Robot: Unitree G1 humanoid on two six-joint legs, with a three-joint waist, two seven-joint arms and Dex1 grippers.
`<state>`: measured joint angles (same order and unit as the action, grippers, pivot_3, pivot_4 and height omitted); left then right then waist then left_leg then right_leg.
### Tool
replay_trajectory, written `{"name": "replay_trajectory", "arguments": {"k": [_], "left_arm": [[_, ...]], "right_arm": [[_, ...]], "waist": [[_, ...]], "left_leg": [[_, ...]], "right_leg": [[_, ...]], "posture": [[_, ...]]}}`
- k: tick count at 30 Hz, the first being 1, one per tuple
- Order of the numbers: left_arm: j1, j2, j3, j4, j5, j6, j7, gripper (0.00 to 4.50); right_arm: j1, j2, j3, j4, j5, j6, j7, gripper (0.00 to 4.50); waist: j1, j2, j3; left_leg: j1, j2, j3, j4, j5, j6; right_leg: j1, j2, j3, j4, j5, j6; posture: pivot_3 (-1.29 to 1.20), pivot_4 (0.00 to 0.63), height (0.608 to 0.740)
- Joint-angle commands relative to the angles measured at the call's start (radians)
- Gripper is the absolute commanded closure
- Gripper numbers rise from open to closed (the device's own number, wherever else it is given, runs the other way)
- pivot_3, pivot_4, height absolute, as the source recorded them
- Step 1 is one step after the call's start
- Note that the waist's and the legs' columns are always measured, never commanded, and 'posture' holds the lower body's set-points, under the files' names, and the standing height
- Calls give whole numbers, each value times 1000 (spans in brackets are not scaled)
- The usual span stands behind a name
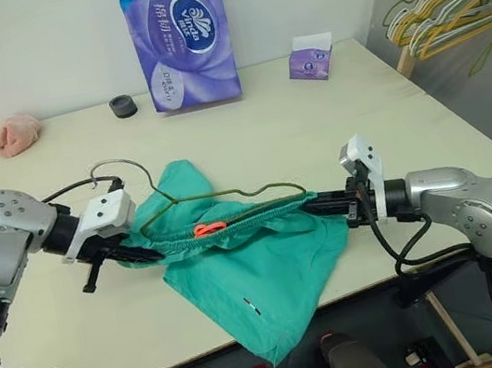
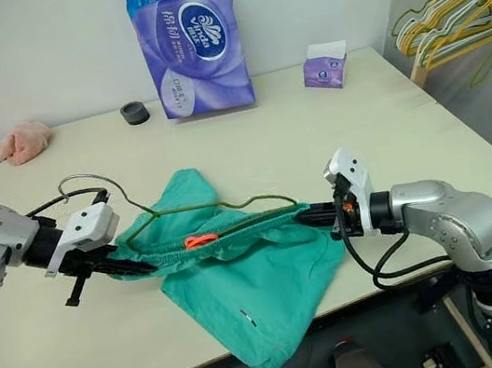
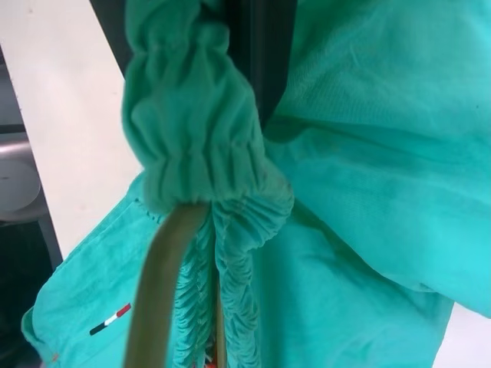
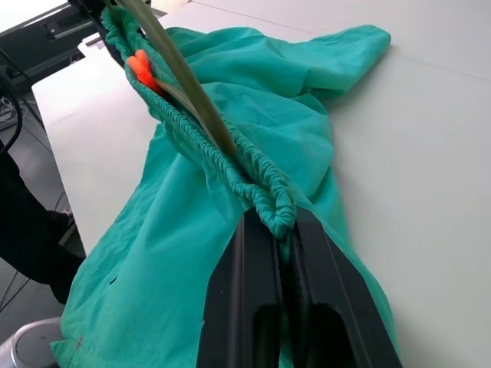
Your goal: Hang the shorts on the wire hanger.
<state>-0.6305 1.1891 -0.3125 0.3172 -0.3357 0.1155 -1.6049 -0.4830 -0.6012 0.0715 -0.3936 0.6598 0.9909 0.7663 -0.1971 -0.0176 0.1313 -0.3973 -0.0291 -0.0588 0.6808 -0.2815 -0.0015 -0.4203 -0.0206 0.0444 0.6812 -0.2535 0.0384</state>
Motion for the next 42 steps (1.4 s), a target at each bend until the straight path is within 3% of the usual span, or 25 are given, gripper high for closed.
{"name": "replay_trajectory", "arguments": {"k": [1,8,20,28,38,42], "left_arm": [[-1,64,-3,72,71,-12,-10,4500],[-2,72,-7,104,121,-42,-10,4500],[-50,98,-15,227,326,-201,48,4500],[-119,75,-67,254,486,-354,175,4500],[-61,-72,30,36,309,-132,178,4500],[-3,-101,72,-71,237,-21,158,4500]], "right_arm": [[-5,-49,-74,3,-16,1,-32,4485],[-4,-65,-72,-11,-11,-1,-29,4485],[28,-166,-75,-77,4,-14,3,4485],[-82,-202,104,-155,-126,-107,-29,4485],[-142,-54,193,-143,-143,-96,-87,4485],[-118,-51,202,-167,-168,-120,-82,3332]], "waist": [[0,0,0],[0,0,0],[2,0,0],[1,0,1],[0,0,1],[1,0,1]], "left_leg": [[0,0,0,0,0,0],[0,0,0,0,0,0],[0,0,0,0,0,0],[0,0,0,0,0,0],[0,0,0,0,0,0],[-1,0,0,0,0,0]], "right_leg": [[0,0,0,0,0,0],[0,0,0,0,0,0],[0,0,0,0,0,0],[0,0,-1,0,0,0],[-1,0,0,0,0,0],[0,0,0,0,0,0]], "posture": [[-235,100,740],[-233,102,740],[-225,112,740],[-230,116,740],[-230,116,740],[-233,118,740]]}}
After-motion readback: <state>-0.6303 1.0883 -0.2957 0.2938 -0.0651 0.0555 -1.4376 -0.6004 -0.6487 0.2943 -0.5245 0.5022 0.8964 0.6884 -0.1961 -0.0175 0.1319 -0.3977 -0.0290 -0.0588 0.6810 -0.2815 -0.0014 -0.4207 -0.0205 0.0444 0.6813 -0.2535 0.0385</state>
